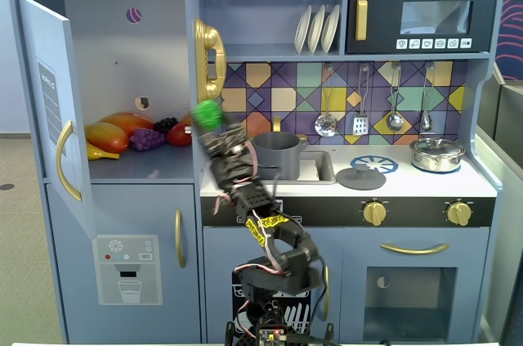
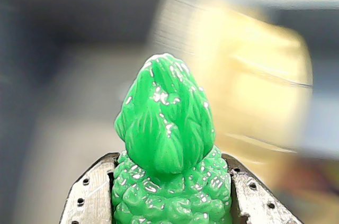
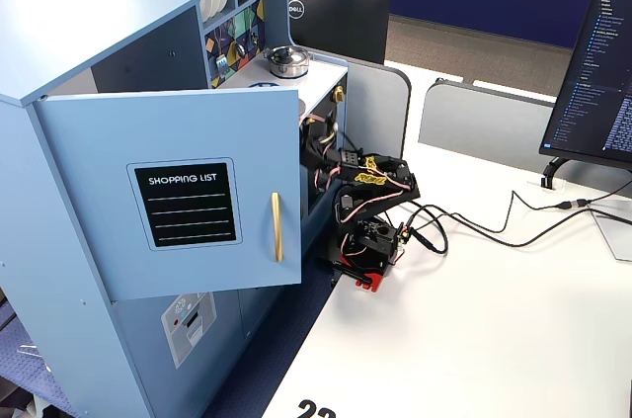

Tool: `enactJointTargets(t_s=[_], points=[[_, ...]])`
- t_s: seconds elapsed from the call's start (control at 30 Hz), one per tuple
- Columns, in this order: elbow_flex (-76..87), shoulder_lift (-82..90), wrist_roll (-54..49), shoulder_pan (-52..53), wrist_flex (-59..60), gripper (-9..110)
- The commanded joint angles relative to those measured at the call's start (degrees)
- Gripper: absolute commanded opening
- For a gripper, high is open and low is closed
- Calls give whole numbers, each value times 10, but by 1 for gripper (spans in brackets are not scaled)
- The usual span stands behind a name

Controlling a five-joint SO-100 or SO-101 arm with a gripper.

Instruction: Pick up the green pineapple from the left cabinet and place it in the gray recipient

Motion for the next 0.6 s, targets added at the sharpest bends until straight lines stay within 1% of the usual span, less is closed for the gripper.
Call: enactJointTargets(t_s=[0.0,0.13,0.33,0.4,0.43,0.5,0.53,0.57], points=[[-108,-25,65,162,109,0],[-213,-141,83,219,202,0],[-334,-308,76,251,236,2],[-352,-339,84,258,236,7],[-359,-350,96,262,232,12],[-361,-355,120,263,218,28],[-359,-352,131,262,206,33],[-357,-348,131,260,203,34]])
